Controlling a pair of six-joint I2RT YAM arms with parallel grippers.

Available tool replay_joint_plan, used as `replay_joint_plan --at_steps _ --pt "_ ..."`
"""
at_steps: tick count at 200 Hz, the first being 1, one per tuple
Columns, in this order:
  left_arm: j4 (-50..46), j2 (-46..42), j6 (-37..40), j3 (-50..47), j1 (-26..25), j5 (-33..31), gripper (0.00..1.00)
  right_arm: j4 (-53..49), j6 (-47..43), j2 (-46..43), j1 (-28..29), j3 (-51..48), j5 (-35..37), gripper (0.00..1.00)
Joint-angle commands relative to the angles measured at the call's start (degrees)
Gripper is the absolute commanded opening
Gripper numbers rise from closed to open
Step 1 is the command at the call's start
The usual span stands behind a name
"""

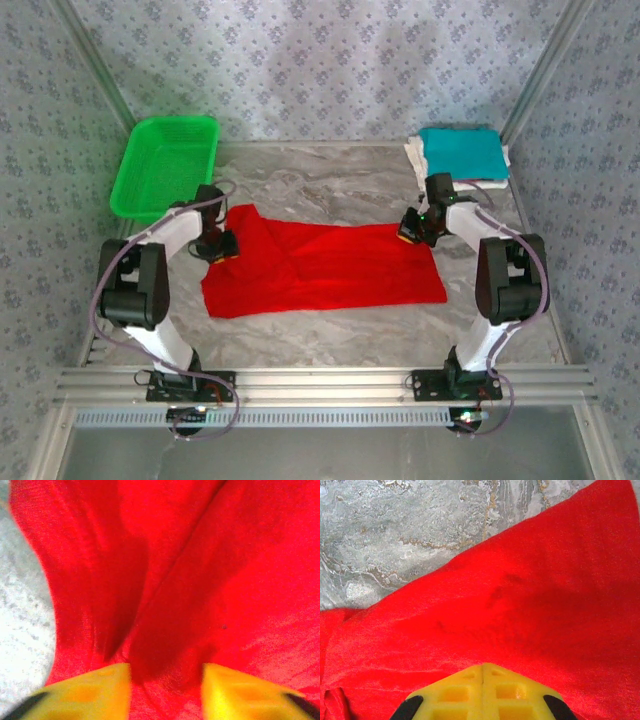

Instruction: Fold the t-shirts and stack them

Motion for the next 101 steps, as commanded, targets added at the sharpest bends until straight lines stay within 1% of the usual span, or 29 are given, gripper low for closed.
replay_joint_plan --at_steps 1,5,18,25,52,101 --pt "0.51 -1.38 0.21 0.12 -0.35 -1.1 0.03 0.39 0.34 1.41 -1.01 -1.54 -0.08 0.0" --pt "0.32 -1.88 0.22 0.09 -0.4 -1.37 0.0 0.77 0.49 1.58 -1.18 -1.89 -0.02 0.0" --pt "0.03 -3.95 -0.09 -0.14 -0.34 -2.47 0.0 1.38 0.93 2.43 -1.64 -2.66 0.16 0.0" --pt "-2.02 -5.25 -0.25 -0.19 -0.35 -2.94 0.0 1.61 1.25 3.0 -2.08 -3.08 0.16 0.0" --pt "-5.39 -10.53 -1.9 -0.27 -0.68 -2.95 0.0 3.82 2.49 4.48 -3.49 -4.63 0.35 0.0" --pt "-12.8 -15.53 -4.39 0.68 -3.97 -3.1 0.0 4.87 2.61 6.85 -4.77 -4.23 0.12 0.0"
